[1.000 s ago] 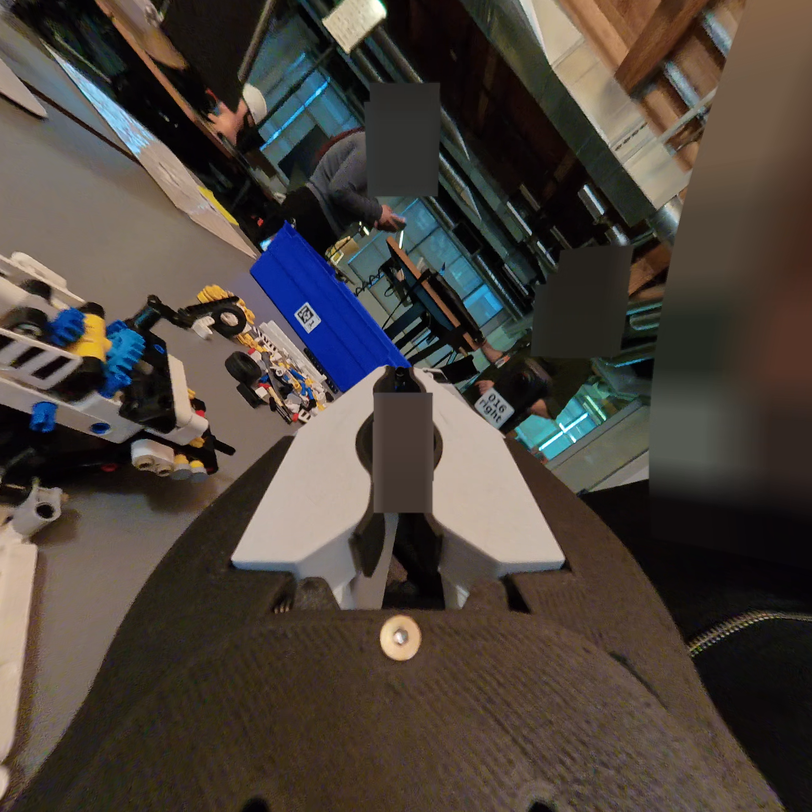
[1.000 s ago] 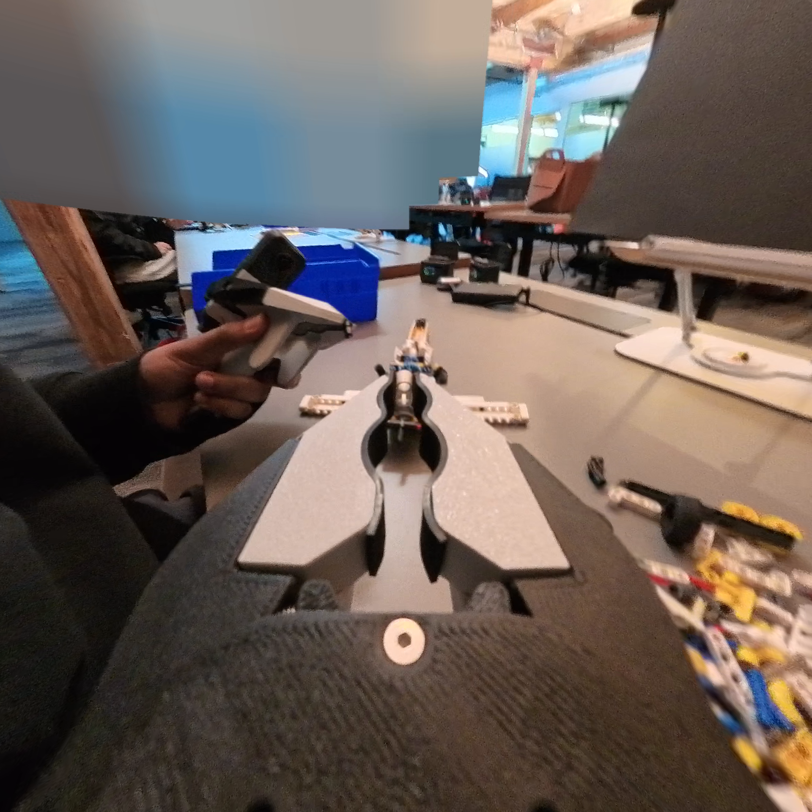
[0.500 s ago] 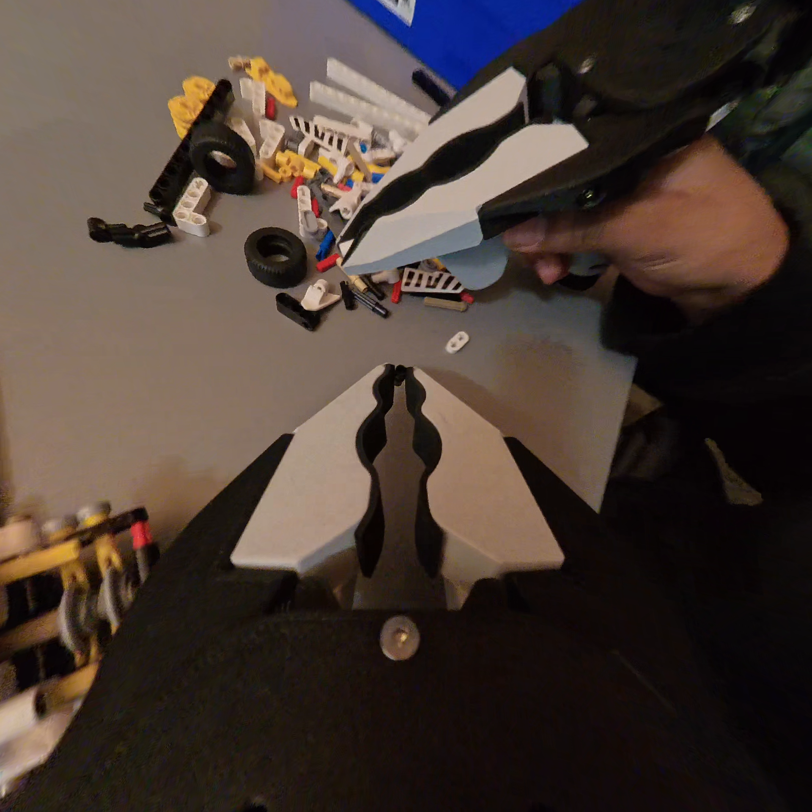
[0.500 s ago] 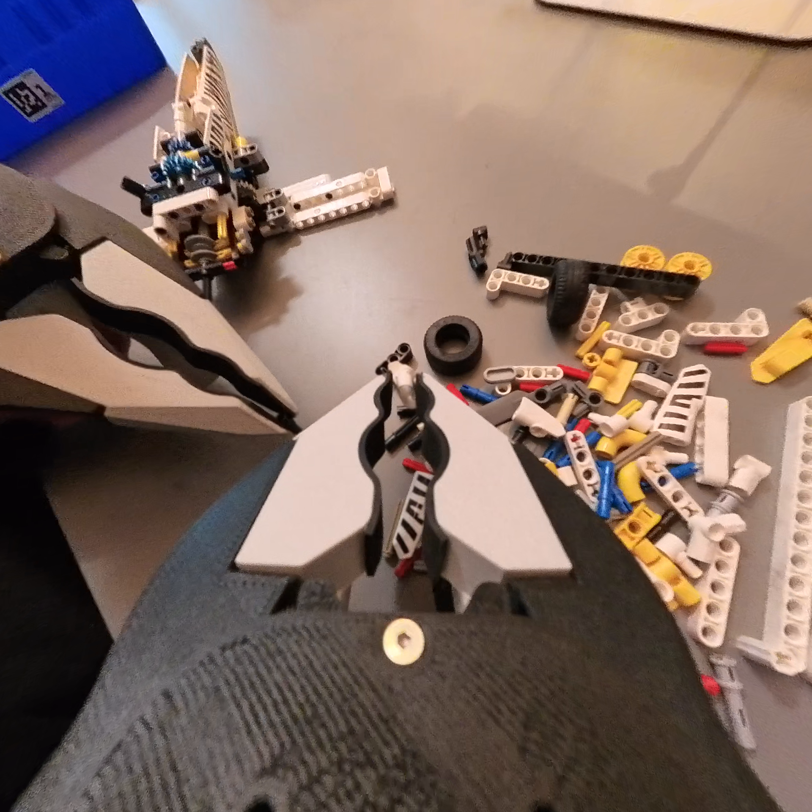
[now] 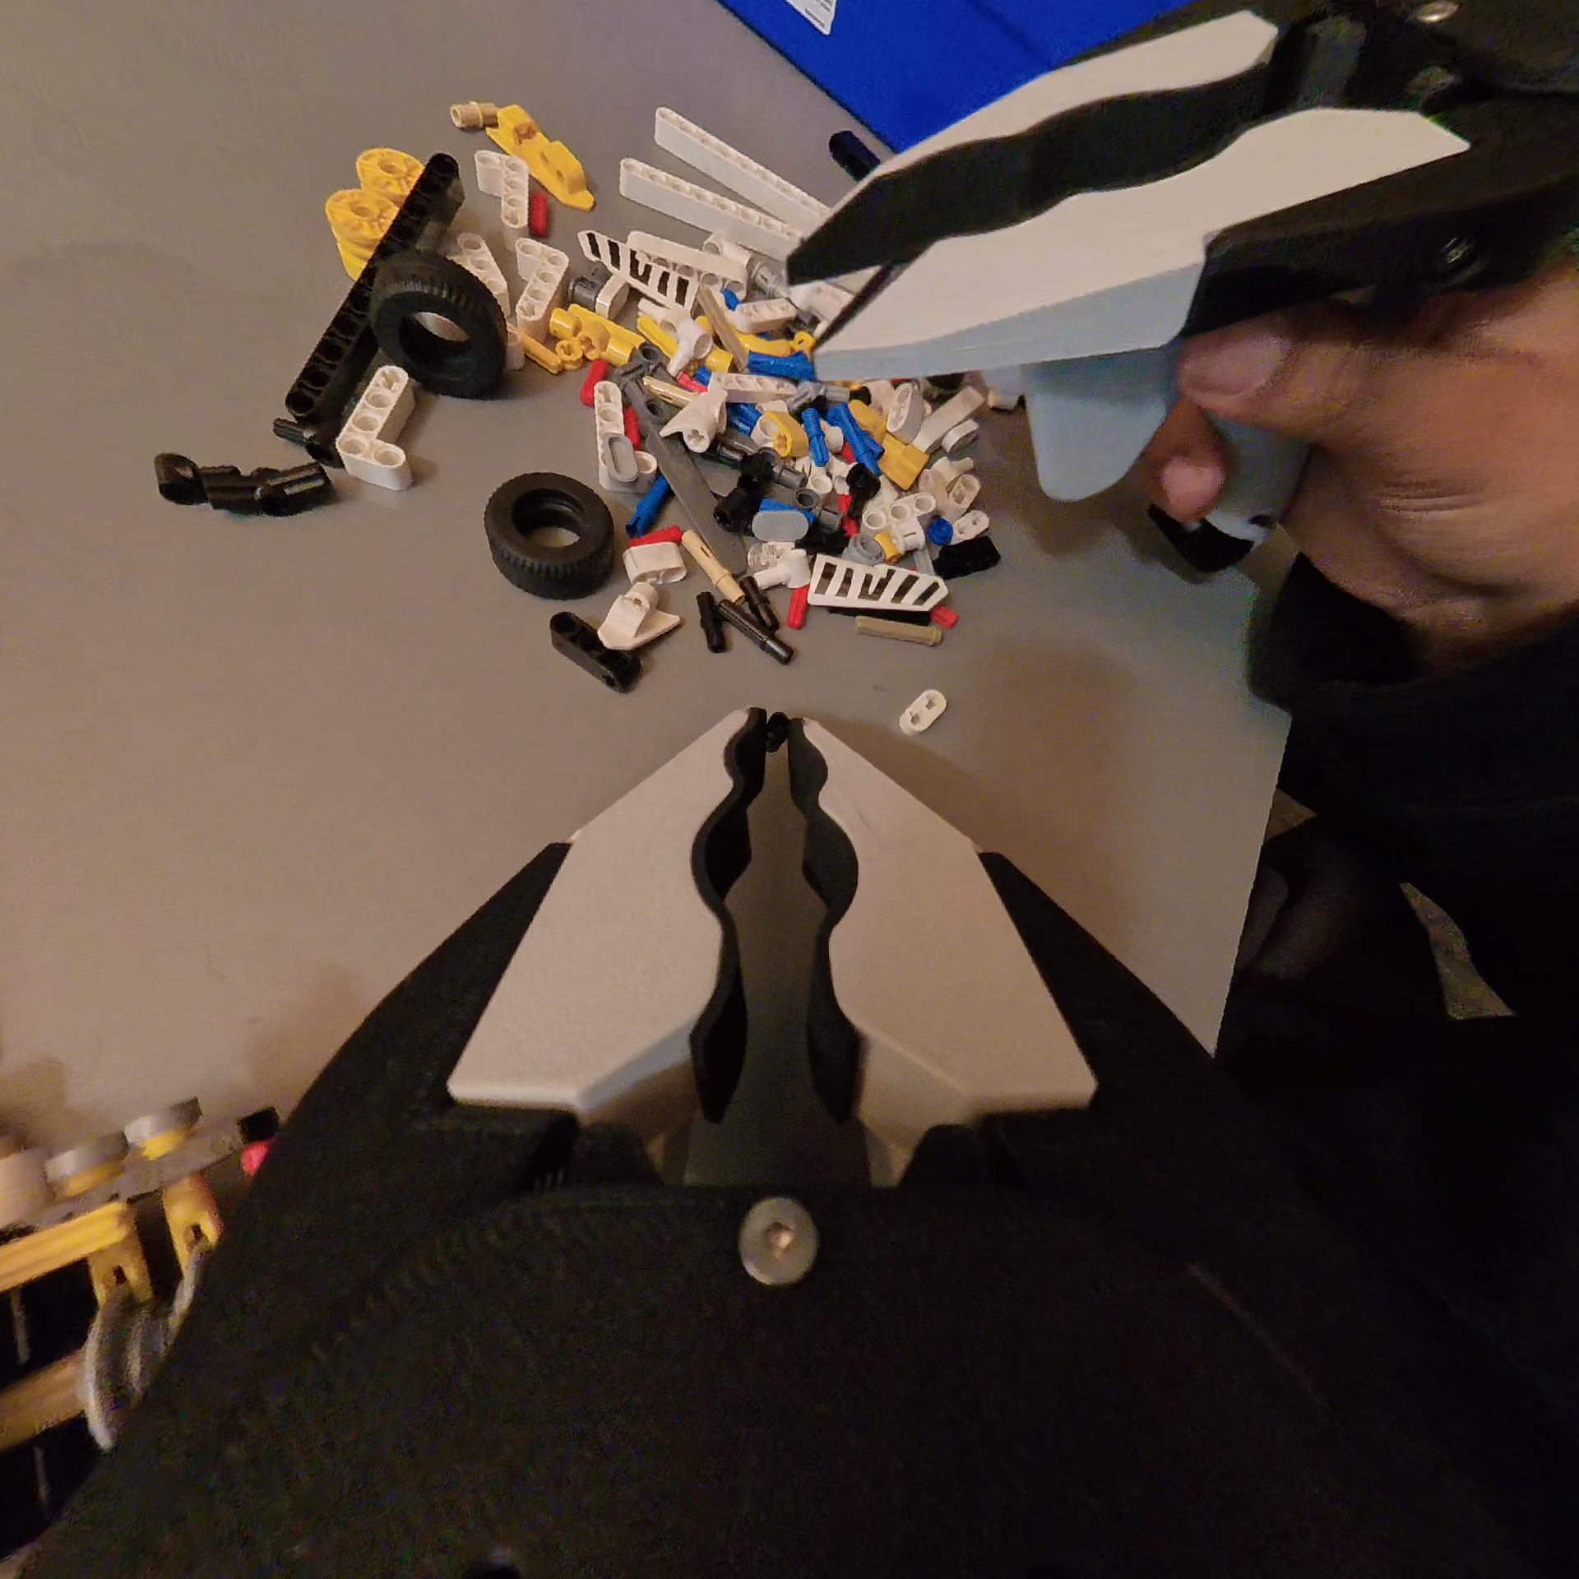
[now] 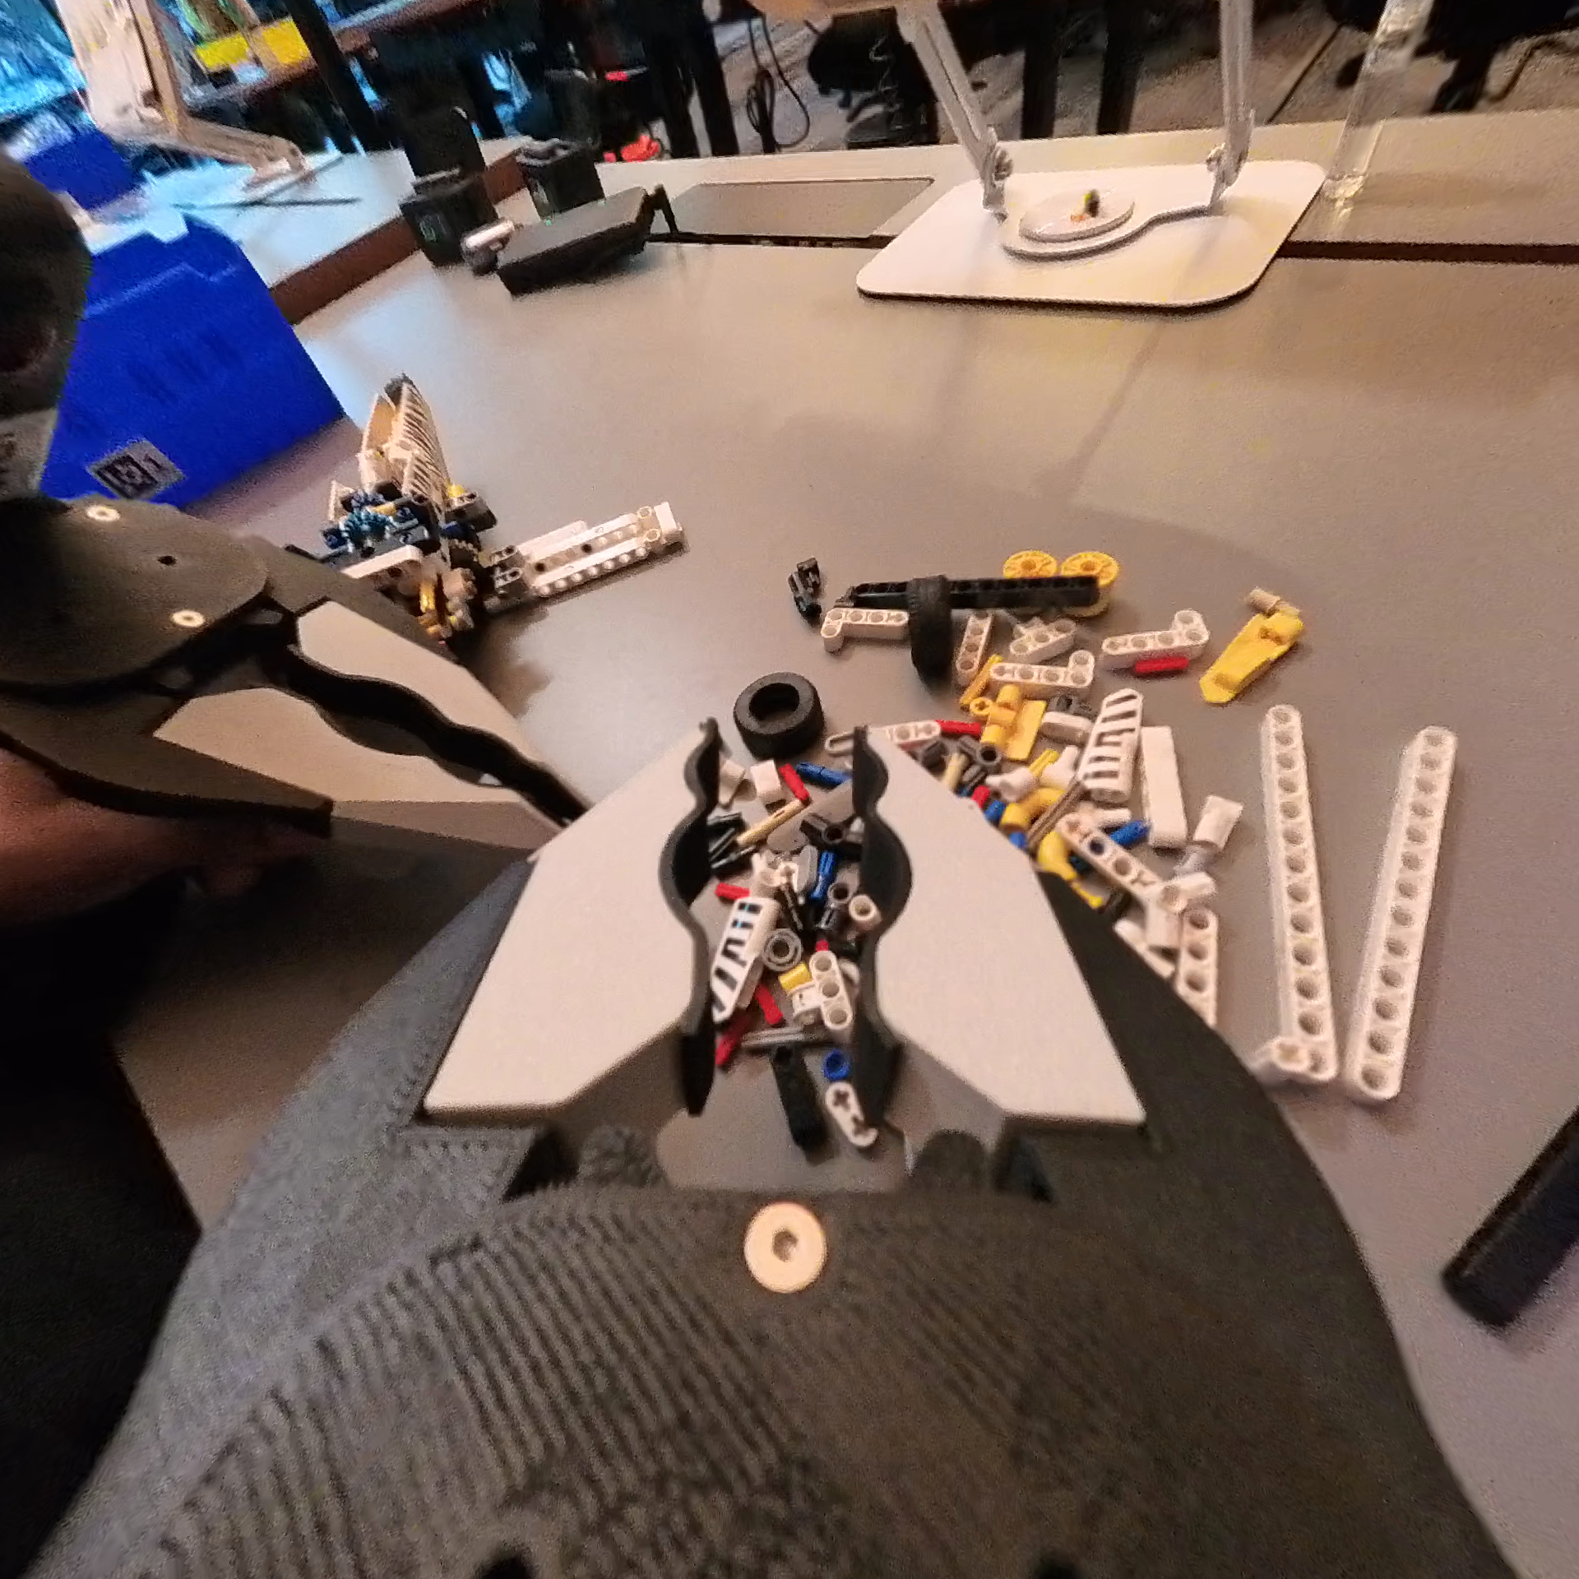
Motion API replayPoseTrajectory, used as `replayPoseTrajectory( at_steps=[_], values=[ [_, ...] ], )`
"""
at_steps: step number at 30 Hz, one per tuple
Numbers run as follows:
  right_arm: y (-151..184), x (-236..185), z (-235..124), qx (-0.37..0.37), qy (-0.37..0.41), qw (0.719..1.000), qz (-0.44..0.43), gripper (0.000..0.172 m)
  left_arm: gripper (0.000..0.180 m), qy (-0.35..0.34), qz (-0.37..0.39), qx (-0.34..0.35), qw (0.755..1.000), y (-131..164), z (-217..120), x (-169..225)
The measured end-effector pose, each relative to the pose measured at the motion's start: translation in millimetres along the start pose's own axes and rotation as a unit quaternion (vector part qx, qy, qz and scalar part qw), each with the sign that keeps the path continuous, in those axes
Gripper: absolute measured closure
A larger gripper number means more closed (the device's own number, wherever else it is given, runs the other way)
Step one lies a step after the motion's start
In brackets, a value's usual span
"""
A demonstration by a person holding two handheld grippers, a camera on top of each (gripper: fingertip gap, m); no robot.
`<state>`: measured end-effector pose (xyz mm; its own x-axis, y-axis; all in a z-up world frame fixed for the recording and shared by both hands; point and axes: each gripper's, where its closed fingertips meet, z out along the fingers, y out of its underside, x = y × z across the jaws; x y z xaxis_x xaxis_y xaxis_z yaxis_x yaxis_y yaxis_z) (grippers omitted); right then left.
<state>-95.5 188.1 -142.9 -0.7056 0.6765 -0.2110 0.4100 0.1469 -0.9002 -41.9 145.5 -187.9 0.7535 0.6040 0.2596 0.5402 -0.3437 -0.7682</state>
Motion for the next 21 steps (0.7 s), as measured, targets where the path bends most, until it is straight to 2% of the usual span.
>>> replayPoseTrajectory(
  at_steps=[4,9,13,21],
  values=[
    [4,-4,-3,0.018,-0.014,0.999,0.028,0.144,0.178,-0.003,0.009,0.005,1.0,-6,5,0],
    [4,-5,-7,0.018,0.004,1.0,0.001,0.145,0.177,-0.017,0.022,0.024,0.999,-10,1,-2],
    [4,2,-16,0.014,0.037,0.999,-0.03,0.146,0.164,-0.038,0.033,0.071,0.996,-22,-22,-7],
    [0,-12,-16,0.04,0.008,0.999,-0.023,0.148,0.163,-0.067,0.007,0.145,0.987,-31,-93,-31]
  ],
)
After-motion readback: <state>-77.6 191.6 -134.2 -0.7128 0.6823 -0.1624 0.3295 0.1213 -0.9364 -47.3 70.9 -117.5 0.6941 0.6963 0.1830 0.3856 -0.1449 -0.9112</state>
